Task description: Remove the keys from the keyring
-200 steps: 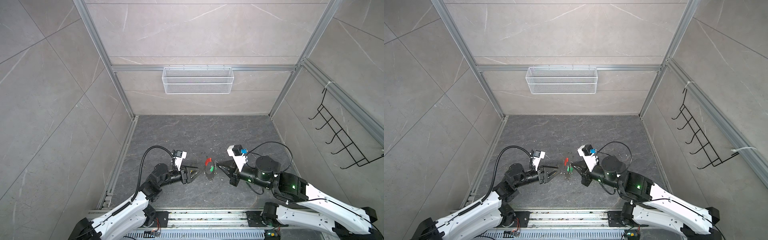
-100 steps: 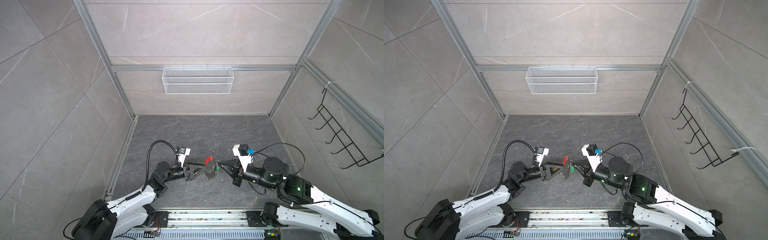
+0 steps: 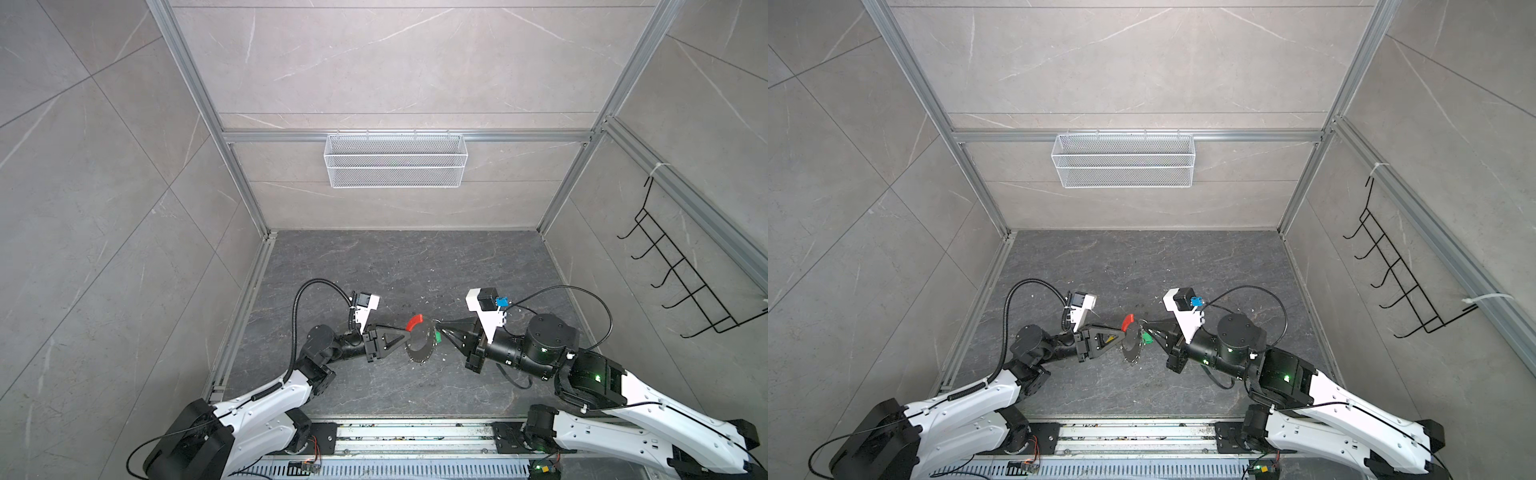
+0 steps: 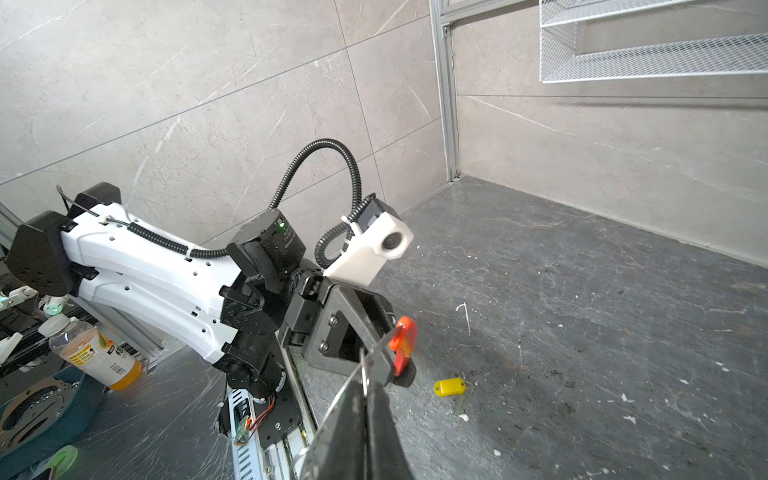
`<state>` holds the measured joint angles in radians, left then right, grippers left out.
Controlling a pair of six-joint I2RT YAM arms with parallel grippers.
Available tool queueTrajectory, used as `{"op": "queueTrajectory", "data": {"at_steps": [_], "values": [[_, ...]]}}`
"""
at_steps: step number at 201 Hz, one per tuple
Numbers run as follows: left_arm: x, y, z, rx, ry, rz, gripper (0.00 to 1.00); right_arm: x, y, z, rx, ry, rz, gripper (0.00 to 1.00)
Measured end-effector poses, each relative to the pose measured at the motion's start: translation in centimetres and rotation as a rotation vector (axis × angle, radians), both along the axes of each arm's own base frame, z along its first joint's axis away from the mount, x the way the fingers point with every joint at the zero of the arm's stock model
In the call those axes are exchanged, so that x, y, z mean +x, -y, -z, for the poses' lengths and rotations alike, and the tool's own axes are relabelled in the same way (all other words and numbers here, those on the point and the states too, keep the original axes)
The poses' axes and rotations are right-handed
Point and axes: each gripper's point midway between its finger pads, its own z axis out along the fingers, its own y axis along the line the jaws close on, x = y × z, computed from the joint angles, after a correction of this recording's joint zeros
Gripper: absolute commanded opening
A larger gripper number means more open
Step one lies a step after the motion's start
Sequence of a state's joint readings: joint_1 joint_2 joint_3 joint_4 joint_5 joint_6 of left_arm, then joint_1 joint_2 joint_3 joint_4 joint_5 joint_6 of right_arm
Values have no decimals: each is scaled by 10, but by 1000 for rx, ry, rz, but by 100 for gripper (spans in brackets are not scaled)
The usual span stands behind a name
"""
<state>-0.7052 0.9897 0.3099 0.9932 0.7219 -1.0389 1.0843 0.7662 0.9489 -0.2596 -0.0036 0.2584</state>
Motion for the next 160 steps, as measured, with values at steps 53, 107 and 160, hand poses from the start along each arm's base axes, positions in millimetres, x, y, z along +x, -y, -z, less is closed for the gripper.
{"op": "queueTrajectory", "data": {"at_steps": [53,107,160], "values": [[-21,-17,-11,27,31,0,6,3,3,-1,-10,6,24,0],[-24,-24,-12,85,8,-31,0,4,2,7,-45,1,23,0],[-29,-32,-31,136,33,-54,0,7,5,12,-70,-1,37,0]]}}
